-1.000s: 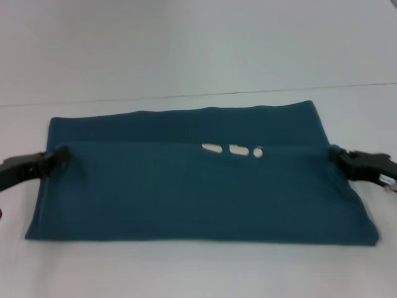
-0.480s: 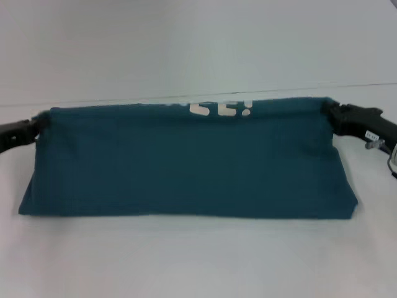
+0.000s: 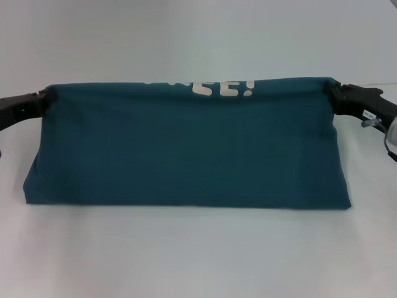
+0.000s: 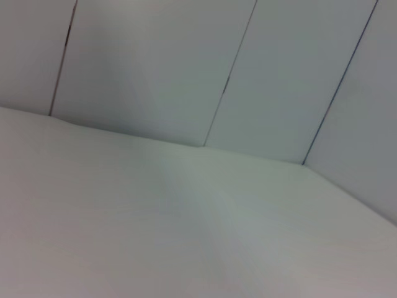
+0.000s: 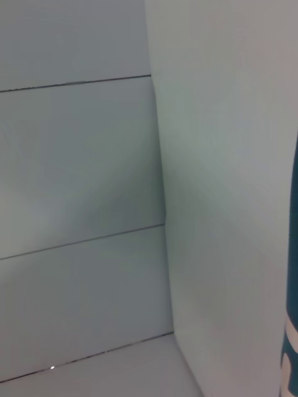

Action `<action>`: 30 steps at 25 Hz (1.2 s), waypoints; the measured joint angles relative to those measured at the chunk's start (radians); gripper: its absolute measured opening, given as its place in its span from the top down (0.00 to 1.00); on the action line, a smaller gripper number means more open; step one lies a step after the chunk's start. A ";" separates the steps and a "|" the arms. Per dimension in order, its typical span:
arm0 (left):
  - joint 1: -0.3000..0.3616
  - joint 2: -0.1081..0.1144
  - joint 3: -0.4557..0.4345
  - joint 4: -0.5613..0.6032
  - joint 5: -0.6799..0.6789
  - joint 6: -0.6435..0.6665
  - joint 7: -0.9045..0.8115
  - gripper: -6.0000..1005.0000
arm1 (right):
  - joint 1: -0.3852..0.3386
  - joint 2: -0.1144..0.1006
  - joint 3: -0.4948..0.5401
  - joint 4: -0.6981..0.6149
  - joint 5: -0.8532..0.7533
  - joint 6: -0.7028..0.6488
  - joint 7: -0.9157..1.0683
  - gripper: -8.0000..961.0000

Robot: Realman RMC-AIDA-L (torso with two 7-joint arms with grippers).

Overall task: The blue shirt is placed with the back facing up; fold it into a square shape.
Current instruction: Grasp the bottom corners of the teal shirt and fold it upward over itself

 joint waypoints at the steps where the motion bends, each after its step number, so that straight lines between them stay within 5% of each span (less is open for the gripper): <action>1: -0.008 -0.005 0.008 -0.001 -0.002 -0.029 0.008 0.99 | 0.007 0.003 0.000 0.002 0.001 0.015 -0.010 0.93; 25: -0.057 -0.013 0.032 -0.092 -0.105 -0.189 0.180 0.99 | 0.066 0.014 -0.026 0.053 0.054 0.155 -0.132 0.93; 30: -0.064 -0.032 0.044 -0.093 -0.114 -0.218 0.233 0.98 | 0.083 0.016 -0.052 0.080 0.053 0.236 -0.153 0.92</action>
